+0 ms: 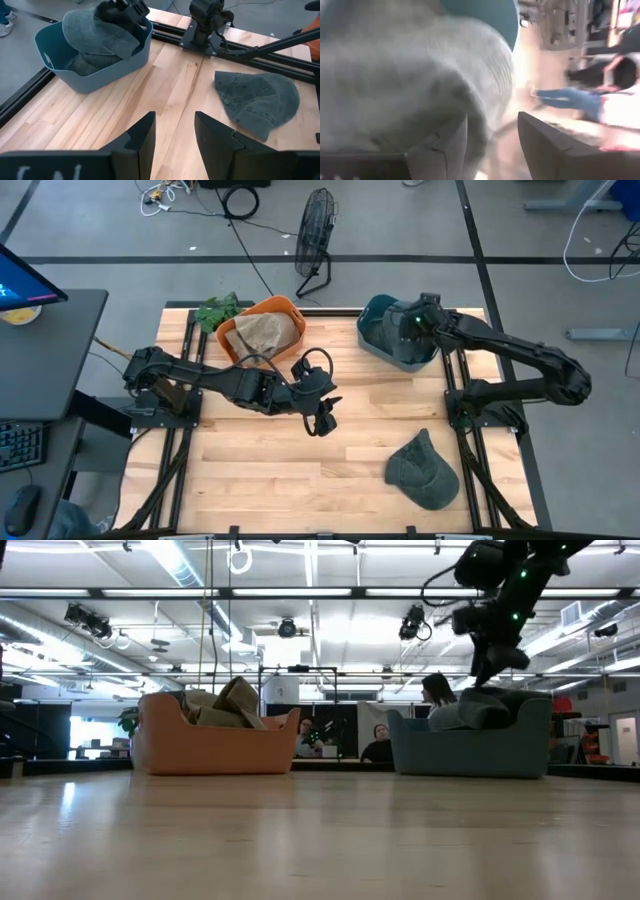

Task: Pick & Place hat
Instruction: Put the top black cap into the dark blue bin

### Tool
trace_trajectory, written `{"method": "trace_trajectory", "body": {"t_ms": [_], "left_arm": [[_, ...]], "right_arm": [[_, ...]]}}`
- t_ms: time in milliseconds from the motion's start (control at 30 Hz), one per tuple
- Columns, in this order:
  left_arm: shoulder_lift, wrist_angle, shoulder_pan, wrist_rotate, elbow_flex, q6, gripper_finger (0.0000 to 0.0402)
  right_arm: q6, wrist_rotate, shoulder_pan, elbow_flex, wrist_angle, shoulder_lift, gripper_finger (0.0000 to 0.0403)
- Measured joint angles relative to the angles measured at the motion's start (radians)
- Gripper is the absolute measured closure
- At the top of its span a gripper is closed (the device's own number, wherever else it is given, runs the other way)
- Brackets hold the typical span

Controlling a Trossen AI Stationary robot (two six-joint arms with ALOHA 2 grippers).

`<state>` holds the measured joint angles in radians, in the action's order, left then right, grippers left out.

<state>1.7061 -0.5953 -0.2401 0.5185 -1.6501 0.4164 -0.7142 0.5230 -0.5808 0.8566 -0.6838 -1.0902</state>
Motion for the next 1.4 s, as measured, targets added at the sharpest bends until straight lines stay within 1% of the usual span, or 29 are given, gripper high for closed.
{"method": "trace_trajectory", "body": {"t_ms": [33,133,167,200,233,333,367,600,667,767,900,967,1033,1067,1100,1200,1233,1300,1400], "left_arm": [[0.0,0.0,0.0,0.0,0.0,0.0,0.0262],[0.0,0.0,0.0,0.0,0.0,0.0,0.0262],[0.0,0.0,0.0,0.0,0.0,0.0,0.0262],[0.0,0.0,0.0,0.0,0.0,0.0,0.0262],[0.0,0.0,0.0,0.0,0.0,0.0,0.0262],[0.0,0.0,0.0,0.0,0.0,0.0,0.0262],[0.0,0.001,0.0,0.0,0.0,0.0,0.0262],[0.0,0.001,0.0,0.0,0.0,0.0,0.0262],[0.0,0.001,0.0,-0.001,0.0,0.0,0.0262],[0.0,0.001,0.0,0.0,0.0,0.0,0.0262],[0.0,0.001,0.0,-0.001,0.0,0.0,0.0262],[0.0,0.001,0.0,-0.001,0.0,0.0,0.0262],[0.0,0.001,0.0,0.0,0.0,0.0,0.0262],[0.0,0.001,0.0,0.0,0.0,0.0,0.0262],[0.0,0.001,0.0,-0.001,0.0,0.0,0.0262],[0.0,0.001,0.0,0.0,0.0,0.0,0.0262],[0.0,0.001,0.0,0.0,0.0,0.0,0.0262],[0.0,0.001,0.0,-0.001,0.0,0.0,0.0262],[0.0,0.001,0.0,-0.001,0.0,0.0,0.0262]], "right_arm": [[0.088,-0.072,0.012,0.0,0.002,0.008,0.023],[0.358,-0.346,0.04,0.0,0.024,0.015,0.0253],[0.426,-0.4,0.046,0.0,0.029,0.014,0.0266],[0.47,-0.426,0.051,0.0,0.037,0.008,0.0282],[0.494,-0.43,0.057,0.0,0.043,0.001,0.0302],[0.488,-0.408,0.063,0.0,0.039,-0.025,0.0375],[0.486,-0.405,0.061,0.0,0.04,-0.037,0.0388],[0.497,-0.408,0.052,0.0,0.025,-0.153,0.0399],[0.515,-0.388,0.053,0.0,0.005,-0.19,0.0398],[0.544,-0.285,0.052,0.0,-0.056,-0.225,0.04],[0.574,-0.096,0.052,0.0,-0.168,-0.227,0.0401],[0.554,-0.062,0.051,0.0,-0.195,-0.216,0.0401],[0.525,-0.07,0.051,0.0,-0.198,-0.21,0.0401],[0.515,-0.092,0.051,0.0,-0.194,-0.21,0.0402],[0.505,-0.135,0.051,0.0,-0.191,-0.21,0.0402],[0.462,-0.312,0.055,0.0,-0.186,-0.21,0.0402],[0.466,-0.336,0.061,0.0,-0.18,-0.209,0.0402],[0.491,-0.332,0.078,0.0,-0.162,-0.197,0.0402],[0.465,-0.244,0.099,0.02,-0.158,-0.163,0.0402]]}}
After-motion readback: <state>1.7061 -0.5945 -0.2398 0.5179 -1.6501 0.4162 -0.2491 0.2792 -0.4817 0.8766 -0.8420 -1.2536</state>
